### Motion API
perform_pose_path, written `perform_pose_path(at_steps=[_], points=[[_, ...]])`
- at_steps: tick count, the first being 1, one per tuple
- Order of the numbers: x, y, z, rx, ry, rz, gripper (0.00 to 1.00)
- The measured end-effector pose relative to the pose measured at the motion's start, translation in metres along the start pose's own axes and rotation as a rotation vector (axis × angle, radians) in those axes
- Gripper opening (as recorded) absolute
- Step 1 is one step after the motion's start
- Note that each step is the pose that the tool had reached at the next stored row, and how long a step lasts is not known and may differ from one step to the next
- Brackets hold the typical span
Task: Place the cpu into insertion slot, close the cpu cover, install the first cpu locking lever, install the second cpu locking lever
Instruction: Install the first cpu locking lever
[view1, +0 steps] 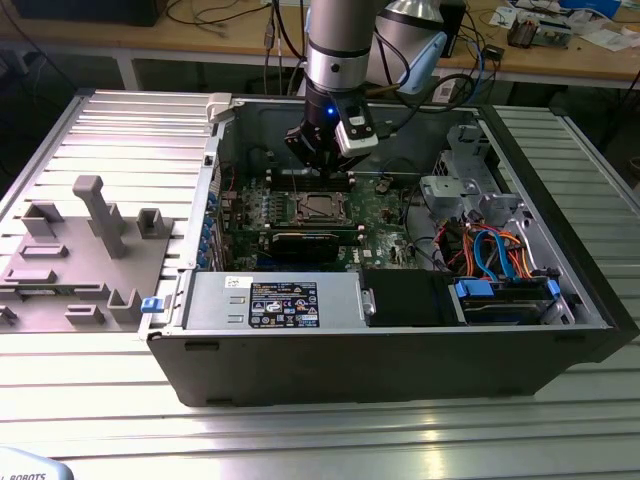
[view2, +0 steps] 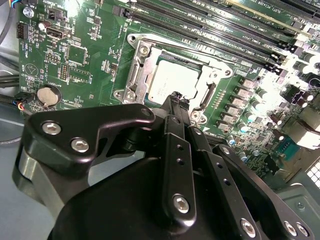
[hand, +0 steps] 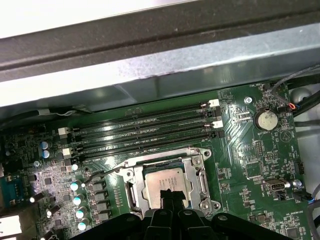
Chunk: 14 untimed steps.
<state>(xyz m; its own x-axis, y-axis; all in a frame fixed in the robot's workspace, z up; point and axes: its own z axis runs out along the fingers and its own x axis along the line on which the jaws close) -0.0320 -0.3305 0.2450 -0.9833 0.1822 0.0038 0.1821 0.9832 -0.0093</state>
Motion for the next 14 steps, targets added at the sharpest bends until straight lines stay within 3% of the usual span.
perform_pose_path(at_steps=[14], points=[[0.0001, 0.0, 0.0006, 0.0001, 0.0, -0.008, 0.11]])
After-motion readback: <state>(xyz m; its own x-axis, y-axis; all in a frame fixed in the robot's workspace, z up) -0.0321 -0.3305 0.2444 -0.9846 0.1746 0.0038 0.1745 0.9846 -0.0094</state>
